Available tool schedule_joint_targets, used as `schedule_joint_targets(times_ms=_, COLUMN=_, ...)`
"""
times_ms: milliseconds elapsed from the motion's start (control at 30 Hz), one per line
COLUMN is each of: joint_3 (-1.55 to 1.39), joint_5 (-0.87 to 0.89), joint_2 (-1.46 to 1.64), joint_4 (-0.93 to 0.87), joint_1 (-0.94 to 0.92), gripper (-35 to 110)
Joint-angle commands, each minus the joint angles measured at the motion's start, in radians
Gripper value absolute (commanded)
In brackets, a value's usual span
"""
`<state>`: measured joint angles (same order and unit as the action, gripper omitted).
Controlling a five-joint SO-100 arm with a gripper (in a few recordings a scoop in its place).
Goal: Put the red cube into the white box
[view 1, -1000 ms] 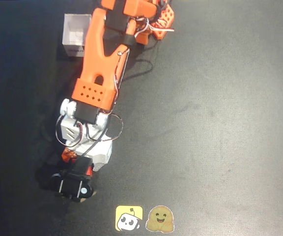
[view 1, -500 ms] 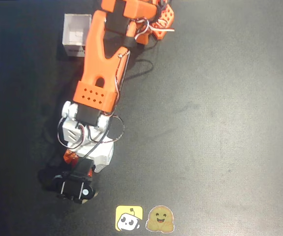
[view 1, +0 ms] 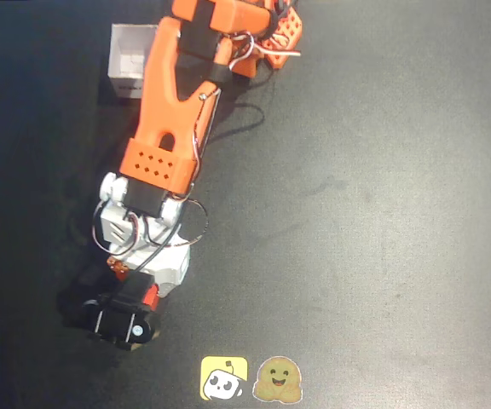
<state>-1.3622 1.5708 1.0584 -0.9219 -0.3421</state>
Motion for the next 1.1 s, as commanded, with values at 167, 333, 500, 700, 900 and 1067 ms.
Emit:
schedule_joint_targets(times_ms=167, joint_3=-0.044, joint_5=0.044, joint_2=0.11, joint_4=-0.061, joint_1=-0.014, gripper=0)
schedule_joint_targets(times_ms=333, joint_3=-0.178, joint_5=0.072, joint_2=0.282, joint_4=-0.094, joint_1=-0.017, gripper=0)
schedule_joint_targets(times_ms=500, joint_3=-0.221, joint_5=0.064, joint_2=0.456, joint_4=-0.27, joint_1=-0.061, gripper=0)
schedule_joint_targets(times_ms=700, joint_3=-0.411, joint_5=0.025, joint_2=0.719, joint_4=-0.37, joint_1=-0.158, gripper=0)
schedule_joint_targets(times_ms=900, joint_3=-0.531, joint_5=0.025, joint_2=0.917, joint_4=-0.494, joint_1=-0.298, gripper=0)
schedule_joint_targets(times_ms=1067, joint_3=-0.535, joint_5=-0.008, joint_2=0.957, joint_4=-0.612, joint_1=-0.489, gripper=0)
